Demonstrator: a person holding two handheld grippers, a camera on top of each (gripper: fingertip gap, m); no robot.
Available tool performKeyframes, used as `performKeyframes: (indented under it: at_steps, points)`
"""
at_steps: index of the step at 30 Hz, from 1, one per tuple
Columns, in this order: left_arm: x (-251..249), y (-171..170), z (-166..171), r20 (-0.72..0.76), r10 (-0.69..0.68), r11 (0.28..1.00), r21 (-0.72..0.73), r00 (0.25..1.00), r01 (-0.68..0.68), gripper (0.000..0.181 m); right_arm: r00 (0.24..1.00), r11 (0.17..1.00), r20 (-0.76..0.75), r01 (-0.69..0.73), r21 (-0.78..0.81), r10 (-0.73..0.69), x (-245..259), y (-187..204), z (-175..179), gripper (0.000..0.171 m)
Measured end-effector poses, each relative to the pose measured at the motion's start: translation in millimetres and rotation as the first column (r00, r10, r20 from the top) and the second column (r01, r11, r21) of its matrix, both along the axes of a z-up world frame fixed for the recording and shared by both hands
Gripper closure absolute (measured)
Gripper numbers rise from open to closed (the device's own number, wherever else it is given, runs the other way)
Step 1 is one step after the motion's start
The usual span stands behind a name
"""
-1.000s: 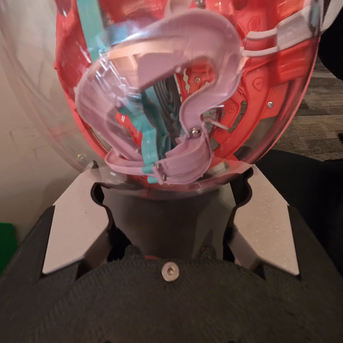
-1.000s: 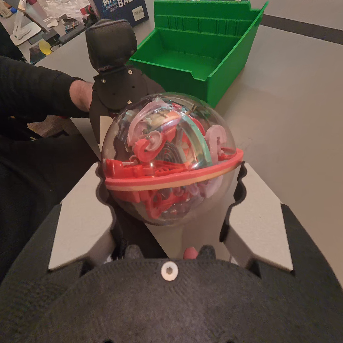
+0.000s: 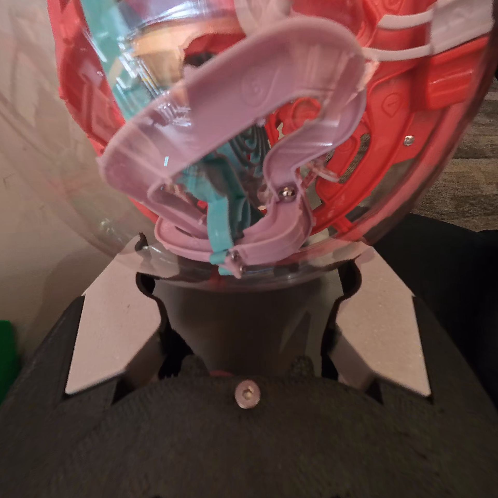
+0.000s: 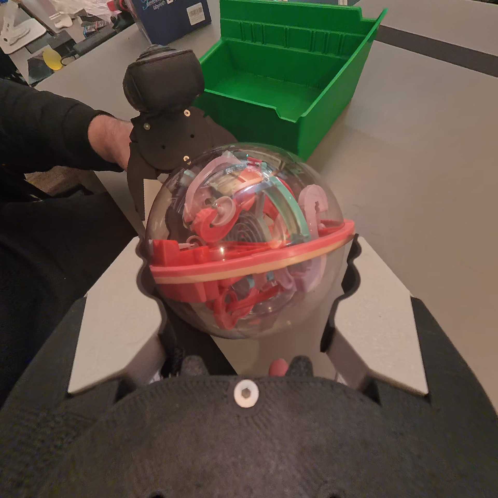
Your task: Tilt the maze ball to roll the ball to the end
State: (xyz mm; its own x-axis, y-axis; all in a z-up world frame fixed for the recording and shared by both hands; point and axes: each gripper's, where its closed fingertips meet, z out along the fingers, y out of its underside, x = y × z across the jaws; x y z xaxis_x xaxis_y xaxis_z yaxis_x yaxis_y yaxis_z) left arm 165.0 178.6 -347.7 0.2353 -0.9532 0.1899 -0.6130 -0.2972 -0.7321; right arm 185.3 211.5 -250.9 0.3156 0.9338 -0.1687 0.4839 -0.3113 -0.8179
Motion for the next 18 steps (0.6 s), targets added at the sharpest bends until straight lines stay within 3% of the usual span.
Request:
performKeyframes:
  at_steps: [1, 13, 18]
  points:
    - [-0.3, -0.7, 0.6, 0.003, -0.002, 1.000, -0.004, 1.000, 0.002, 0.041, 1.000, 1.000, -0.005, 0.000, -0.001, 0.000, 0.0, -0.1, 0.3, 0.030]
    - [-17.8, -4.9, 24.9, 0.097, 0.028, 0.998, -0.058, 0.995, -0.023, 0.044, 0.989, 0.998, -0.143, 0.019, -0.063, -0.028, 21.2, -3.1, 12.1, 0.026]
    - [-14.8, -0.1, 41.5, 0.195, 0.052, 0.994, -0.104, 0.979, -0.033, 0.050, 0.984, 0.987, -0.178, 0.000, -0.159, -0.029, 25.0, -7.8, -6.1, 0.020]
